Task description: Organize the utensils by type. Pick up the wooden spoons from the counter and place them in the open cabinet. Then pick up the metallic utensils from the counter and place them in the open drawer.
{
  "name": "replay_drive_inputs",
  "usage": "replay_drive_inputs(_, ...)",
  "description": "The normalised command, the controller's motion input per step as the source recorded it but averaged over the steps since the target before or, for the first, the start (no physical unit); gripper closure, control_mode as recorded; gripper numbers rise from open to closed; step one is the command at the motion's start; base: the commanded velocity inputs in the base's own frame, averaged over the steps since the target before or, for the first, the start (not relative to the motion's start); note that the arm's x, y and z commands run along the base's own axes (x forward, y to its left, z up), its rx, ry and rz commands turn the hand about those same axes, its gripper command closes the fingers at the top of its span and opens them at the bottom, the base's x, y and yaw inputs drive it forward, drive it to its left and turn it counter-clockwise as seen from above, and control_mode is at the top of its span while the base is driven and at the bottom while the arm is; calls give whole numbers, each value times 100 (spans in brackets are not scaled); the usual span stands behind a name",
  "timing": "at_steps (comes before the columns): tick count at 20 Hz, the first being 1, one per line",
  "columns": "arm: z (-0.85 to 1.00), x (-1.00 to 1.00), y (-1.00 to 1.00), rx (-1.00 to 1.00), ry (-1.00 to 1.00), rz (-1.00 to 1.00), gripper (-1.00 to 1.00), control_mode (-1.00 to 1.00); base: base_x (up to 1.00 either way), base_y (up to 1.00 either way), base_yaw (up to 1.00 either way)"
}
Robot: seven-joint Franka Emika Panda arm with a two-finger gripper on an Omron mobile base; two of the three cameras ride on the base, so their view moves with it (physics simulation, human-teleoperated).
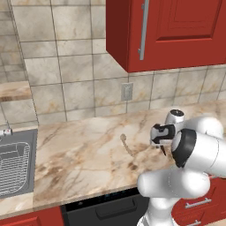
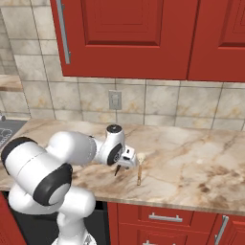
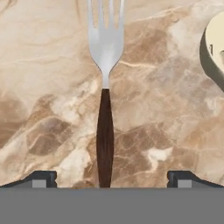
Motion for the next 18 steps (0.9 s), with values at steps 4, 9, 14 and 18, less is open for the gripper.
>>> replay_drive_inputs(4, -30, 17, -2, 0, 0, 0, -100, -100, 0, 0, 0)
replay_drive_inputs(9, -27, 5, 0, 0, 0, 0, -100, -100, 0, 0, 0)
replay_drive_inputs(14, -23, 1, 0, 0, 0, 0, -100, -100, 0, 0, 0)
replay_drive_inputs(18, -19, 1, 0, 0, 0, 0, -100, -100, 0, 0, 0)
